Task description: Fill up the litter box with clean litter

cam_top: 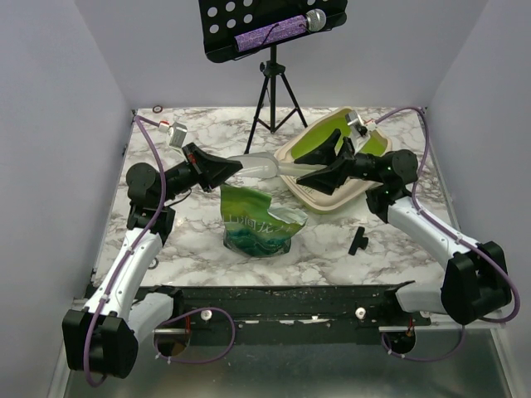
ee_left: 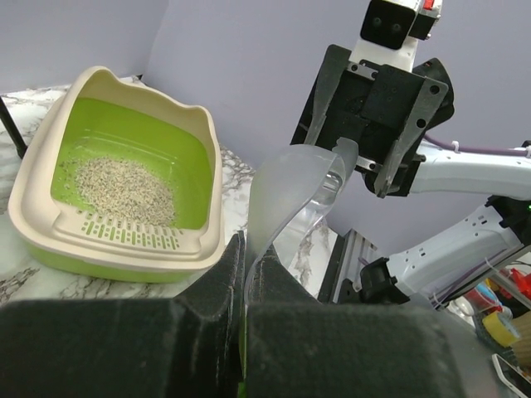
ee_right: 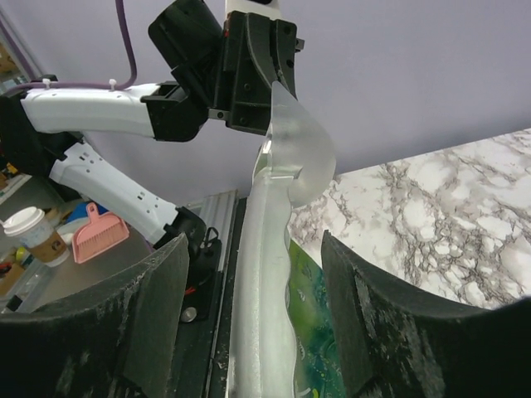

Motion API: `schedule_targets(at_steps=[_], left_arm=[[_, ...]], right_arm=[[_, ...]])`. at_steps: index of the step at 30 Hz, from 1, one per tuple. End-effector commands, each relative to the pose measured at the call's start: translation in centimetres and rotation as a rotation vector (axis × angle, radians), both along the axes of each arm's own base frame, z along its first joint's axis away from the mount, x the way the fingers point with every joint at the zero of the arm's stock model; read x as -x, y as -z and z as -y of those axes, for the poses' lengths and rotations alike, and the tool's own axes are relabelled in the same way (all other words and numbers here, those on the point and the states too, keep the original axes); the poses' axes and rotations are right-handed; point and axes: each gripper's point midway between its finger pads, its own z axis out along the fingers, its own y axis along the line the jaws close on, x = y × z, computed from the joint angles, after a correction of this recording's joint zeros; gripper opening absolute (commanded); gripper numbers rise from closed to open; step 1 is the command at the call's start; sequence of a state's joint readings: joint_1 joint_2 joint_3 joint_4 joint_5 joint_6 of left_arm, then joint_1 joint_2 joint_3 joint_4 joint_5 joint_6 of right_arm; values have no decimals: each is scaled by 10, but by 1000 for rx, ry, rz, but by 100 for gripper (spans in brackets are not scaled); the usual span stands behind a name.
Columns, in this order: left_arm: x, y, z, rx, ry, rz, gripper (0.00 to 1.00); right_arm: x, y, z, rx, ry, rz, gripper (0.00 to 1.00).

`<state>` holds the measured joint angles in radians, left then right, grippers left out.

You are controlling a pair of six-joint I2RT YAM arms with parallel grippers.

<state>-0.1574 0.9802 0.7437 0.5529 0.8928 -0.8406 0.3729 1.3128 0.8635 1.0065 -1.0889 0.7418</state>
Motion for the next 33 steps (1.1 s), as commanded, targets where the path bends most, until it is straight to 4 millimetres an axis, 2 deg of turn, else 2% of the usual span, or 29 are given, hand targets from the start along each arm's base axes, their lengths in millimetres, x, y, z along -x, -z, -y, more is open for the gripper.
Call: schedule_targets(at_steps=[1,21,25,28,30,31,32,33], left_arm=[[7,-7,-2,5,14,48,0],[7,-4,-1,9,29,38,0],[6,-1,-2,2,23,34,0],[5,1,-2,-4,14,34,0],[4,3,-3,-13,4,30,0],[4,4,-3,-16,1,31,4],[3,5,-3,-20,-1,33,19],[4,5,-3,-22,0,36,40]], right_arm=[[-3,-4,-3,11,2,35,72],[0,-11,-2,0,13,63,47],[2,-12,-1,-8,16,65,26],[2,-12,-1,-9,22,62,1],[2,-12,-1,-7,22,59,1],[3,-12,-1,-8,23,55,1],[4,-13,0,-8,23,55,1],[5,-13,0,-8,27,50,1]])
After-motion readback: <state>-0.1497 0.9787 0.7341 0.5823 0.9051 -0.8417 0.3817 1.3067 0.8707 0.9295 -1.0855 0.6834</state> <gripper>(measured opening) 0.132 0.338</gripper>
